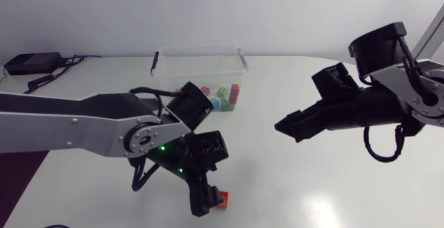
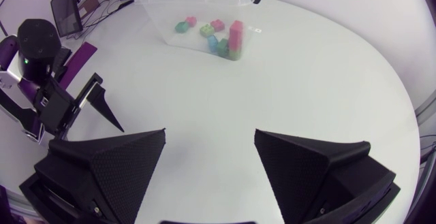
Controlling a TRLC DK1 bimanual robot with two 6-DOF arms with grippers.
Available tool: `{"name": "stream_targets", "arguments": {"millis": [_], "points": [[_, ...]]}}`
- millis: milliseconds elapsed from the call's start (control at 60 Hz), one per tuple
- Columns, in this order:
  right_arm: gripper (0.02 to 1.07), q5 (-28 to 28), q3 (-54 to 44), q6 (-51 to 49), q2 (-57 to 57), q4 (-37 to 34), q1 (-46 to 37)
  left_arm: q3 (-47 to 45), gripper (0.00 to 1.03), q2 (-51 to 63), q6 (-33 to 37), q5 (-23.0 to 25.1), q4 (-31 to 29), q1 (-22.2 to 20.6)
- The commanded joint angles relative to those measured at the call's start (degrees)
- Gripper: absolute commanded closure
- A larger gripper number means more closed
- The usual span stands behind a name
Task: Place the duplo bricks in the container
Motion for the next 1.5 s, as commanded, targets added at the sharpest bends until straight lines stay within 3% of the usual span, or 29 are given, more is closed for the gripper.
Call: {"name": "stream_targets", "arguments": {"millis": [0,417,817,950,1067,1167,1300,1417,1483], "points": [[0.12,-1.8,-2.6,-2.2,-1.9,1.0,-2.2,0.2,0.12,3.8,2.7,-1.6,-1.5,-1.5],[0.12,-9.9,-7.6,-9.4,-3.3,0.8,-12.5,9.6,0.12,13.4,5.4,-7.4,-6.6,-5.1],[0.11,-13.8,-9.5,-13.1,-4.7,-0.2,-17.9,14.9,0.18,17.5,6.4,-7.7,-14.6,-5.9],[0.11,-14.2,-10.1,-13.6,-4.9,-0.3,-18.7,16.7,0.27,19.0,6.3,-7.7,-15.9,-6.5],[0.11,-14.6,-10.0,-14.0,-5.5,-1.0,-19.4,17.9,0.44,20.7,6.1,-7.7,-17.5,-6.8],[0.11,-14.9,-9.9,-14.1,-6.1,-1.7,-19.6,19.0,0.46,21.5,6.2,-7.6,-19.5,-6.6],[0.11,-14.9,-9.9,-14.1,-6.2,-1.8,-19.6,18.3,0.62,22.4,6.1,-7.6,-19.6,-6.5],[0.11,-14.9,-9.9,-14.0,-6.8,-2.2,-19.4,18.2,0.83,22.5,6.0,-7.6,-19.3,-6.5],[0.11,-14.9,-9.9,-13.8,-7.2,-2.7,-19.2,18.0,0.85,22.0,5.8,-7.5,-19.3,-6.6]]}}
